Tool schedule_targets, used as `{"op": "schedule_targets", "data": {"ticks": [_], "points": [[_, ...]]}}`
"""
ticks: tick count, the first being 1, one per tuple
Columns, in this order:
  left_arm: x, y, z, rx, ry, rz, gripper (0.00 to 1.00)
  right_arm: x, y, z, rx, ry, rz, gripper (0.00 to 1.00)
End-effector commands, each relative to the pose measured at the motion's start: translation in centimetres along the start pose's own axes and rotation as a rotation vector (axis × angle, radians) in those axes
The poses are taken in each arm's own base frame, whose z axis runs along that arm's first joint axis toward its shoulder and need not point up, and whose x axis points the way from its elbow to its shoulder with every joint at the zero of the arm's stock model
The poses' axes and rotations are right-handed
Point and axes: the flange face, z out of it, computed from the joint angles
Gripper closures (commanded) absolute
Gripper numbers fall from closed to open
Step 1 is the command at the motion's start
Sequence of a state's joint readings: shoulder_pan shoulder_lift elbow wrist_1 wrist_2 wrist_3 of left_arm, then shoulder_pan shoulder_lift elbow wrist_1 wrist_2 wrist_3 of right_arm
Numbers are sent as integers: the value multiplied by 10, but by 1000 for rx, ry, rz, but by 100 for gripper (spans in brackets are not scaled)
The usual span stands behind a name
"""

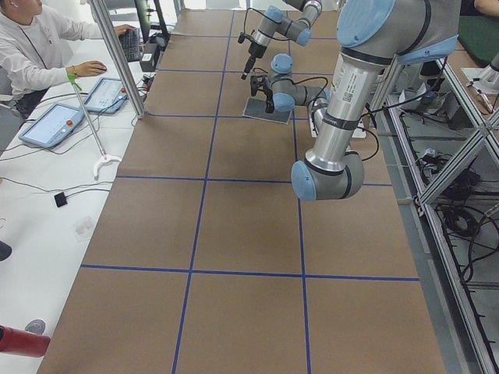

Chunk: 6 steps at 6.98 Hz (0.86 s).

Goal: Fold towel twice with both arms
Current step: 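Lay the grey strip down lengthwise and open the left gripper, then withdraw the left gripper while the right gripper grasps the strip's near end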

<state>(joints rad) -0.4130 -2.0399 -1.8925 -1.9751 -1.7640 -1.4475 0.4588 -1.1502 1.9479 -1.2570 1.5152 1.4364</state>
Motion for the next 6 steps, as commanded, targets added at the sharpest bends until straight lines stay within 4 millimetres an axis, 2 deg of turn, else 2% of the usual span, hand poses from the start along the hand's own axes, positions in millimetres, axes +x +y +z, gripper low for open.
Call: {"op": "schedule_targets", "data": {"ticks": [1, 2, 4, 5, 6], "points": [[-66, -43, -17, 4, -77, 103, 0, 15, 40, 7, -23, 30, -32, 0], [-92, -64, -28, -6, -101, 133, 0, 11, 61, 0, -53, 63, -30, 2], [-129, -100, -49, 7, -137, 166, 0, -2, 111, -6, -39, 68, 119, 4], [-145, -116, -60, 4, -149, 175, 0, -5, 128, -7, -36, 65, 265, 5], [-161, -126, -66, 8, -166, 167, 0, -7, 147, -8, -22, 61, 329, 5]]}}
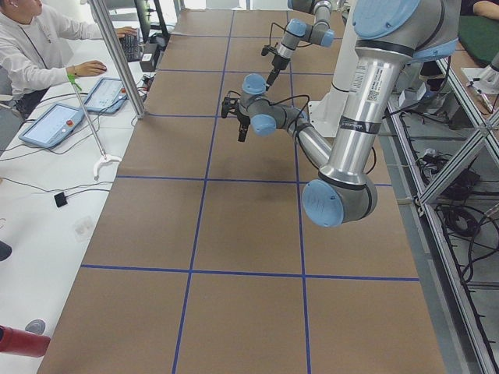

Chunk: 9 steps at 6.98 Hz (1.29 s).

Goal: Fold towel twice with both arms
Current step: 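Withdraw the left gripper while the right gripper grasps the strip's near end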

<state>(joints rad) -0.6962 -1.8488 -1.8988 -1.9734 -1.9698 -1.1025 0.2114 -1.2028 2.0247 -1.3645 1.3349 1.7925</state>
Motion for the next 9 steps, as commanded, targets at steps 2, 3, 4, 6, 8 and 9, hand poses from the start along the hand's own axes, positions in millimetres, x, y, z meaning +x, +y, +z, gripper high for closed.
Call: {"op": "schedule_targets", "data": {"ticks": [2, 3, 4, 6, 8, 9], "points": [[-49, -29, -11, 24, -52, 0, 0, 7, 65, -2, 14, -19, 116, 3], [-69, -32, -15, 29, -76, 15, 0, 11, 78, -1, 20, -19, 104, 3], [-88, -38, -21, 30, -94, 43, 0, 15, 90, 5, 16, -7, 99, 4], [-101, -43, -29, 0, -72, 28, 0, 25, 106, 23, 22, 29, 77, 18], [-102, -43, -27, -1, -73, 25, 0, 33, 116, 31, 21, 52, 63, 29], [-105, -44, -25, -2, -77, 23, 0, 38, 123, 34, 15, 62, 54, 29]]}}
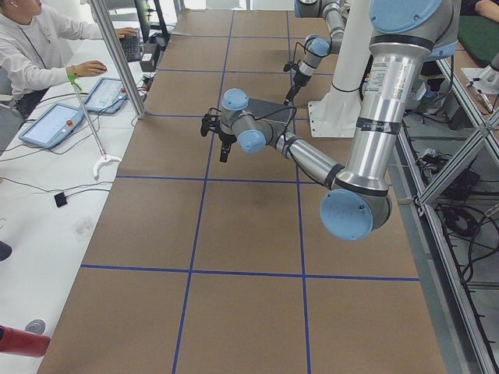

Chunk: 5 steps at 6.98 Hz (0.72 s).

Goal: Fold towel twice with both arms
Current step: 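Withdraw the left gripper while the right gripper grasps the strip's near end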

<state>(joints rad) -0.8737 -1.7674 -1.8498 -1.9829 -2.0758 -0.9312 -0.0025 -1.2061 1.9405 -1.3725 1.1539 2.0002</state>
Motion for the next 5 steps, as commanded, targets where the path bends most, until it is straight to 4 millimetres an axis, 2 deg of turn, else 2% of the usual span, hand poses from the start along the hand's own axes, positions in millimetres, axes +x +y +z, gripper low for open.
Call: {"op": "schedule_targets", "data": {"ticks": [1, 3, 5], "points": [[-3, 0, 3, -1, -3, -2, 0, 7, 11, 6, 3, 36, -24, 29], [-3, -1, 3, -2, -4, -3, 0, 5, 16, 4, 6, 54, -13, 33], [-4, -1, 4, -3, -5, -4, 0, 4, 20, 2, 0, 53, -9, 44]]}}
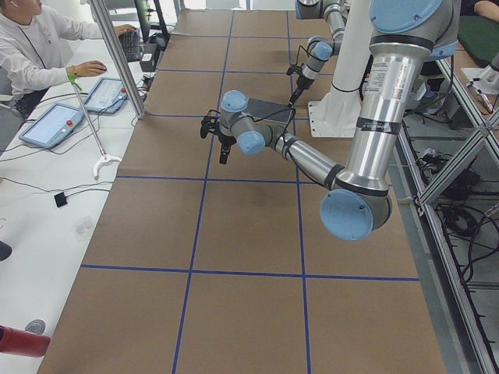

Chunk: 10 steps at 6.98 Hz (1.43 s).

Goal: Fold towel twice with both arms
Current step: 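Hold the strip's near end with the right gripper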

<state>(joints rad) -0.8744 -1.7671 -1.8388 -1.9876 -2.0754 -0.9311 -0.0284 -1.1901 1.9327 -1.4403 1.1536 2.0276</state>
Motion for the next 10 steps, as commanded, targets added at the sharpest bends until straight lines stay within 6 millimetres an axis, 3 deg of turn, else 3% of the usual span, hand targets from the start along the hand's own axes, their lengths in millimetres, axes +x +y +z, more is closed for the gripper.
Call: {"op": "schedule_targets", "data": {"ticks": [1, 4, 6, 10], "points": [[0, 0, 0, 0, 0, 0, 0, 2, 7, 0, -8, 4, 5, 44], [-1, 0, 1, -1, -1, -1, 0, 5, 12, 1, -12, 8, -2, 44], [-2, 0, 1, -2, -3, -2, 0, 5, 12, 1, -12, 8, -2, 65], [-2, 0, 1, -2, -3, -2, 0, 5, 13, 0, -13, 9, -3, 63]]}}
